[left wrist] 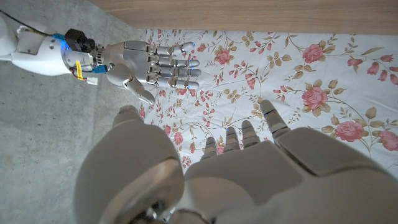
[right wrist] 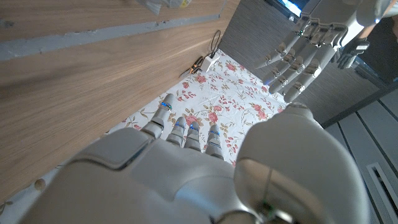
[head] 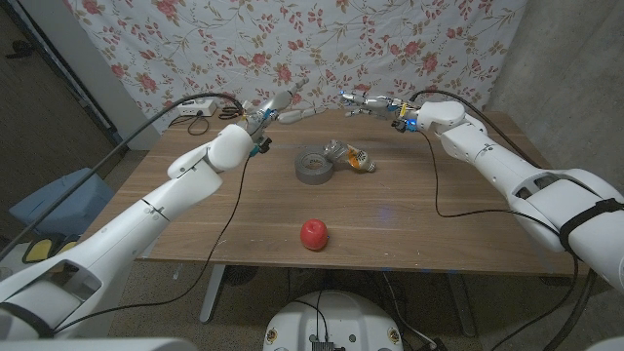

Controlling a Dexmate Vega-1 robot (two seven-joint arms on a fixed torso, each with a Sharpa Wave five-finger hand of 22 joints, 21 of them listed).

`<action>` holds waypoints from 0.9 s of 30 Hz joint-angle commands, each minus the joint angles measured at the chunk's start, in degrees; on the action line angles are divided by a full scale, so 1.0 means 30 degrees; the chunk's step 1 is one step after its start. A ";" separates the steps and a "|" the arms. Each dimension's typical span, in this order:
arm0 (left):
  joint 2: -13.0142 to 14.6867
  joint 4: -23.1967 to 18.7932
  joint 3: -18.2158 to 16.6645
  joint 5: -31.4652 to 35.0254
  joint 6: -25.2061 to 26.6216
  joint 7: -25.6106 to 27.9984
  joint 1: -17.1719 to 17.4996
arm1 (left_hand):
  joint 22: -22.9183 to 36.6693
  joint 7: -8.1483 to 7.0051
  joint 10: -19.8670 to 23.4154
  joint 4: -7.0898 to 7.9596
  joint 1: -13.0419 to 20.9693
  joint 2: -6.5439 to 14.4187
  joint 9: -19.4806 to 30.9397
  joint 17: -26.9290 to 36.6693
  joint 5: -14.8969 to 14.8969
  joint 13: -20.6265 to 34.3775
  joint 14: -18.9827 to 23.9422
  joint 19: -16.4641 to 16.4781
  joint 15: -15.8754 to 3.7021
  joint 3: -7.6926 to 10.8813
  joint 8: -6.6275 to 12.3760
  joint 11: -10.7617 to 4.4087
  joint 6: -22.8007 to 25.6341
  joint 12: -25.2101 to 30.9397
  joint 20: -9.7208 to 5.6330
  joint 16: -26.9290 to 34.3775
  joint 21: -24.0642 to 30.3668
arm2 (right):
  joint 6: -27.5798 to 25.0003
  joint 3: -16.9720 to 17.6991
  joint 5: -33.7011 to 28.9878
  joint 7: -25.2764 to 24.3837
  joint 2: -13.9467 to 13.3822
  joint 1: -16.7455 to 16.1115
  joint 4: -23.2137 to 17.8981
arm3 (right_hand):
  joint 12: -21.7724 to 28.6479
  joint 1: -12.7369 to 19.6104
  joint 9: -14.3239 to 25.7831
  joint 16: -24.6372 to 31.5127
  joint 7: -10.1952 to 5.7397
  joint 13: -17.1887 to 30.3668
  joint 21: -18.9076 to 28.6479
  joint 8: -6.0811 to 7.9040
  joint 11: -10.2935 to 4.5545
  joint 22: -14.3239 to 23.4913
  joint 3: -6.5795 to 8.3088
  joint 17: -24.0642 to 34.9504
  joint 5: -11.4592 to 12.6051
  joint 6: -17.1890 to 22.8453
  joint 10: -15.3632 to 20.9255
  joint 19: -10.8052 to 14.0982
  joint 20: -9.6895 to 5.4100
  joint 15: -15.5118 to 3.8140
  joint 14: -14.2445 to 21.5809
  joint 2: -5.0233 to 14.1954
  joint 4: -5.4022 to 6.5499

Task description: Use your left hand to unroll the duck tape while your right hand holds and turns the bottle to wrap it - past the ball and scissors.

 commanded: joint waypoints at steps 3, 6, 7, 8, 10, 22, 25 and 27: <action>-0.0522 0.1737 -0.1007 -0.3942 -0.3790 0.0957 0.0776 | 0.0062 0.0014 0.0261 0.0049 -0.0154 0.0028 -0.0023 0.0008 -0.0115 0.0004 0.0331 0.0275 -0.0072 -0.0146 0.0151 -0.0005 0.0204 0.0219 -0.0097 0.0121 0.0166 | 0.0790 0.1941 0.3502 0.0774 0.0522 -0.1468 0.0240 | 0.0151 0.0065 0.0014 0.0066 -0.0031 -0.0028 -0.0123 0.0122 -0.0092 0.0040 -0.0123 -0.0136 -0.0046 0.0397 0.0346 0.0348 0.0053 0.0027 0.0302 0.0158 -0.0143; -0.0579 0.2000 -0.1162 -0.4547 -0.4300 0.0940 0.0906 | 0.0061 0.0006 0.0187 0.0046 -0.0150 0.0030 -0.0024 0.0001 -0.0125 -0.0004 0.0324 0.0327 -0.0083 -0.0166 0.0121 -0.0019 0.0158 0.0189 -0.0070 0.0107 0.0162 | 0.0750 0.2281 0.3982 0.0587 0.0490 -0.1876 -0.0086 | 0.0149 0.0063 0.0011 0.0009 -0.0039 -0.0044 -0.0205 0.0145 -0.0072 0.0041 -0.0147 -0.0230 -0.0076 0.0529 0.0421 0.0342 0.0049 -0.0070 0.0260 0.0194 -0.0169; -0.0616 0.2070 -0.1221 -0.4739 -0.4441 0.0973 0.0965 | 0.0059 -0.0008 0.0133 0.0045 -0.0147 0.0033 -0.0024 -0.0003 -0.0132 -0.0010 0.0298 0.0348 -0.0078 -0.0177 0.0106 0.0023 0.0138 0.0168 -0.0060 0.0090 0.0155 | 0.0750 0.2408 0.4128 0.0428 0.0473 -0.2049 -0.0262 | 0.0146 0.0060 0.0010 -0.0022 -0.0056 -0.0049 -0.0247 0.0149 -0.0086 0.0041 -0.0155 -0.0257 -0.0085 0.0561 0.0437 0.0293 -0.0005 -0.0090 0.0212 0.0203 -0.0176; -0.0633 0.2119 -0.1277 -0.4881 -0.4556 0.1019 0.1025 | 0.0058 -0.0007 0.0093 0.0044 -0.0146 0.0035 -0.0025 -0.0005 -0.0137 -0.0014 0.0283 0.0346 -0.0076 -0.0187 0.0080 0.0027 0.0087 0.0153 -0.0063 0.0078 0.0141 | 0.0769 0.2530 0.4304 0.0397 0.0484 -0.2164 -0.0324 | 0.0141 0.0057 0.0010 -0.0047 -0.0070 -0.0055 -0.0278 0.0151 -0.0070 0.0041 -0.0162 -0.0293 -0.0097 0.0595 0.0456 0.0289 0.0000 -0.0209 0.0186 0.0221 -0.0183; -0.0616 0.2254 -0.1386 -0.5339 -0.4818 0.0862 0.1097 | 0.0057 -0.0031 -0.0022 0.0042 -0.0143 0.0040 -0.0025 -0.0010 -0.0146 -0.0021 0.0274 0.0371 -0.0071 -0.0203 0.0055 0.0024 0.0039 0.0108 -0.0101 0.0067 0.0131 | 0.0805 0.2748 0.4480 -0.0057 0.0428 -0.2512 -0.0715 | 0.0127 0.0036 0.0007 -0.0081 -0.0120 -0.0073 -0.0409 0.0199 -0.0174 0.0040 -0.0183 -0.0389 -0.0130 0.0797 0.0505 0.0159 0.0083 -0.0324 0.0201 0.0276 -0.0194; -0.0804 0.2813 -0.2114 -0.7955 -0.5862 0.0461 0.1811 | 0.0054 0.0058 -0.0124 0.0058 -0.0146 0.0119 -0.0027 -0.0022 -0.0188 -0.0054 0.0314 0.0471 -0.0033 -0.0262 0.0104 0.0078 0.0252 0.0081 -0.0141 0.0049 0.0071 | 0.1493 0.3844 0.5247 -0.2497 0.0305 -0.4303 -0.2082 | 0.0123 -0.0124 -0.0016 -0.0311 -0.0409 -0.0173 -0.1120 0.0347 -0.0670 0.0040 -0.0324 -0.1046 -0.0373 0.1819 0.1111 -0.0209 0.0801 0.0099 0.0173 0.0600 -0.0267; -0.0812 0.2714 -0.2315 -0.8449 -0.5969 0.0526 0.2102 | 0.0055 0.0077 -0.0139 0.0064 -0.0150 0.0141 -0.0028 -0.0024 -0.0197 -0.0060 0.0340 0.0506 -0.0034 -0.0272 0.0107 0.0101 0.0284 0.0077 -0.0168 0.0054 0.0066 | 0.1952 0.4242 0.5542 -0.3029 0.0342 -0.4794 -0.2257 | 0.0126 -0.0115 -0.0023 -0.0344 -0.0452 -0.0188 -0.1176 0.0368 -0.0718 0.0039 -0.0332 -0.1133 -0.0401 0.1977 0.1215 -0.0153 0.0833 0.0020 0.0149 0.0637 -0.0290; -0.0793 0.2579 -0.2438 -0.8713 -0.5982 0.0599 0.2307 | 0.0055 0.0074 -0.0157 0.0067 -0.0153 0.0149 -0.0028 -0.0025 -0.0201 -0.0063 0.0339 0.0498 -0.0039 -0.0278 0.0105 0.0113 0.0289 0.0071 -0.0158 0.0051 0.0055 | 0.2036 0.4459 0.5627 -0.3659 0.0309 -0.5127 -0.2557 | 0.0131 -0.0121 -0.0028 -0.0380 -0.0455 -0.0198 -0.1212 0.0378 -0.0748 0.0039 -0.0353 -0.1192 -0.0423 0.2075 0.1292 -0.0112 0.0782 -0.0053 0.0098 0.0635 -0.0305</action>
